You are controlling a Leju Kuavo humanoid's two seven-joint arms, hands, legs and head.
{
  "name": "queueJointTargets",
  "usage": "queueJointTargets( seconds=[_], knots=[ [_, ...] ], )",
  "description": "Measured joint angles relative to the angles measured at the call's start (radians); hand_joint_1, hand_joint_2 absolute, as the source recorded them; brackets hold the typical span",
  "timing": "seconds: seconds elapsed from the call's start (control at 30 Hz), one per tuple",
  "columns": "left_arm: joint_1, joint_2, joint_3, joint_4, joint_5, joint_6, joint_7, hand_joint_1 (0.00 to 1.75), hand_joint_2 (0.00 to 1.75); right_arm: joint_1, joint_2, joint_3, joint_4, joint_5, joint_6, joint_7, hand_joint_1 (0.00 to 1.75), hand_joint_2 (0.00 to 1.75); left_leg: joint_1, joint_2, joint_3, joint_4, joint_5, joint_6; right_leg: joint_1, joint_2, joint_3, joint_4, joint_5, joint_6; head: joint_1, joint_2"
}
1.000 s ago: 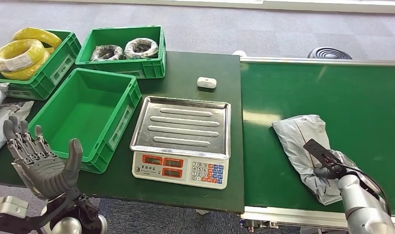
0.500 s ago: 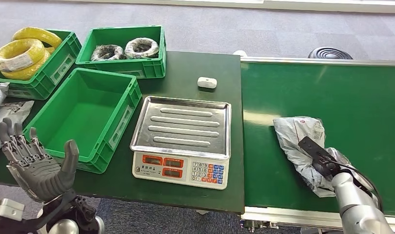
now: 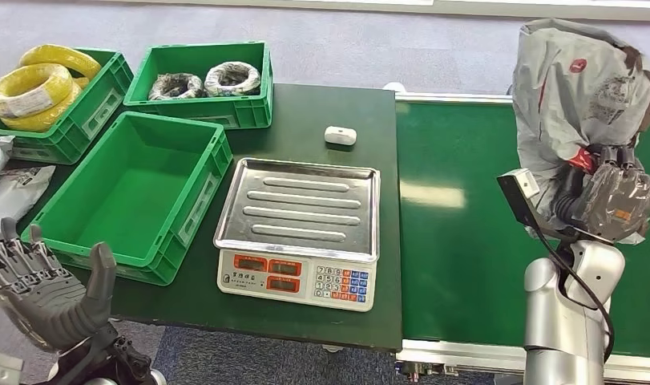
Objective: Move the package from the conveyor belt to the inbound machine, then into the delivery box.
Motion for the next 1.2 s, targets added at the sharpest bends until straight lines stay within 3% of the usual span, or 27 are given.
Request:
queueJointTargets(
  seconds=[0.17, 0.33, 0.5, 0.63, 0.8, 1.2],
  knots=[
    [0.000, 0.000, -0.006, 0.002, 0.001, 0.002, 0.000, 0.00, 1.75, 0.029, 0.051, 0.027, -0.139, 0.030, 0.000, 0.028, 1.75, 1.75, 0.000, 0.000, 0.000, 0.000, 0.000, 0.000, 0.000, 0.000, 0.001, 0.000, 0.000, 0.000, 0.000, 0.000],
    [-0.012, 0.001, -0.022, 0.014, 0.008, 0.006, 0.000, 0.00, 1.75, -0.006, 0.056, 0.083, -0.121, -0.016, 0.040, 0.049, 1.75, 1.75, -0.001, 0.001, 0.000, 0.000, 0.000, 0.000, -0.001, 0.001, 0.001, 0.000, 0.001, 0.000, 0.000, 0.000],
    [-0.055, 0.001, -0.037, 0.053, 0.014, -0.019, 0.000, 0.00, 1.75, -0.110, 0.072, 0.231, -0.008, -0.086, 0.226, -0.095, 1.75, 1.75, 0.000, 0.004, 0.002, 0.000, 0.001, 0.000, 0.000, 0.003, 0.001, 0.001, 0.002, -0.001, 0.000, 0.000],
    [-0.088, 0.000, -0.046, 0.094, 0.018, -0.027, 0.000, 0.00, 1.75, -0.155, 0.120, 0.376, 0.067, -0.099, 0.292, -0.162, 1.75, 1.75, 0.002, 0.003, 0.002, 0.000, 0.001, -0.001, 0.002, 0.003, 0.001, 0.001, 0.001, -0.001, 0.000, 0.000],
    [-0.107, 0.001, -0.050, 0.129, 0.019, -0.020, 0.000, 0.00, 1.75, -0.165, 0.164, 0.511, 0.128, -0.123, 0.301, -0.198, 1.75, 1.75, 0.002, 0.003, 0.000, 0.000, 0.001, -0.001, 0.002, 0.003, -0.001, 0.001, 0.001, -0.001, 0.000, 0.000],
    [-0.088, 0.020, -0.062, 0.155, 0.020, -0.005, 0.000, 0.00, 1.75, -0.138, 0.175, 0.639, 0.182, -0.192, 0.300, -0.239, 1.75, 1.75, 0.002, 0.003, 0.000, 0.000, 0.001, -0.001, 0.002, 0.003, -0.001, 0.000, 0.001, -0.001, 0.000, 0.000]
  ],
)
